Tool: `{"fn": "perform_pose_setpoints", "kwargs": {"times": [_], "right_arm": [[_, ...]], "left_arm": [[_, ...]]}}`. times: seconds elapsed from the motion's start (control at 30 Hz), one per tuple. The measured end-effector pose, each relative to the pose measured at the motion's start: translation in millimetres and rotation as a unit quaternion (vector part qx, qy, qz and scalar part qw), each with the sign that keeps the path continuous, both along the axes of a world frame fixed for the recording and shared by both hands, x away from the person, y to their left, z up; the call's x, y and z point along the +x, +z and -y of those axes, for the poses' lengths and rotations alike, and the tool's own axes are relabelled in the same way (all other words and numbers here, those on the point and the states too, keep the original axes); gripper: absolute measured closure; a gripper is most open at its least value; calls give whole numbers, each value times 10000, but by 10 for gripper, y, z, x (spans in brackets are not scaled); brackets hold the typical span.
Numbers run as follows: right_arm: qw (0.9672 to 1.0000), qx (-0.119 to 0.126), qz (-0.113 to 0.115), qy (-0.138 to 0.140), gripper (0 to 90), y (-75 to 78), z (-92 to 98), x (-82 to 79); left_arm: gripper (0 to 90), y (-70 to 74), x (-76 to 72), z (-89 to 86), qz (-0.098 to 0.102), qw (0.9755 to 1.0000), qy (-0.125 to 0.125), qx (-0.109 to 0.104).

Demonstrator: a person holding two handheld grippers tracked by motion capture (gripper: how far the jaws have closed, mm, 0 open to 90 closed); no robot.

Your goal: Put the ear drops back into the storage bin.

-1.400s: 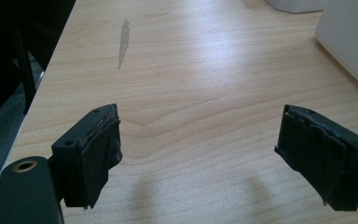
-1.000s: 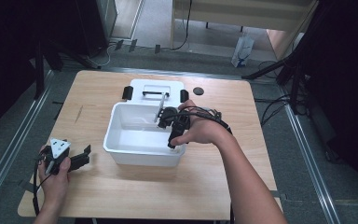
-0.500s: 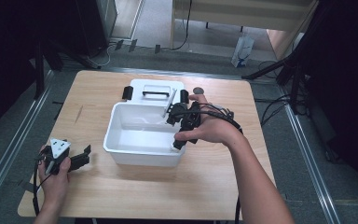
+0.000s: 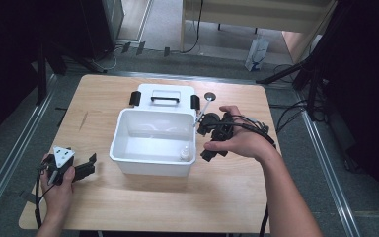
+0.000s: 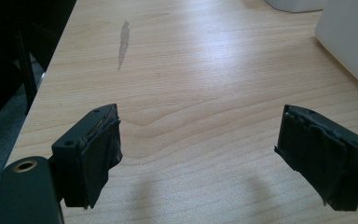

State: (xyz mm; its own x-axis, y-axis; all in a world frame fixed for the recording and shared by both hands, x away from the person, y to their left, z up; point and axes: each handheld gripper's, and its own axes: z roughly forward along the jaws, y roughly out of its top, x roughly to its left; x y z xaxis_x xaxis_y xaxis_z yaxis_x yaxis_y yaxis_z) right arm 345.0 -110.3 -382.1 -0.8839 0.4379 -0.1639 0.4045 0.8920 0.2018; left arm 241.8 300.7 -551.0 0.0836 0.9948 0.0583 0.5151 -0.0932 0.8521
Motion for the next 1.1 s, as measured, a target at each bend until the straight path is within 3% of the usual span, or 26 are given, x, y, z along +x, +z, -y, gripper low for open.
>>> {"fn": "perform_pose_setpoints", "kwargs": {"times": [0.43,0.67,0.9,1.1], "right_arm": [[9988,162,51,-452,0,-268,460,-57],[9972,108,175,-723,0,-475,708,-125],[9943,206,306,-996,0,-650,929,-213],[9888,447,500,-1333,0,-808,1175,-308]], "left_arm": [[143,2,-4,0,-21,10000,-16,15],[143,0,-4,8,-10,10000,-23,24],[143,0,-4,8,-5,10000,-20,31],[143,-1,-4,8,0,10000,-21,29]]}}
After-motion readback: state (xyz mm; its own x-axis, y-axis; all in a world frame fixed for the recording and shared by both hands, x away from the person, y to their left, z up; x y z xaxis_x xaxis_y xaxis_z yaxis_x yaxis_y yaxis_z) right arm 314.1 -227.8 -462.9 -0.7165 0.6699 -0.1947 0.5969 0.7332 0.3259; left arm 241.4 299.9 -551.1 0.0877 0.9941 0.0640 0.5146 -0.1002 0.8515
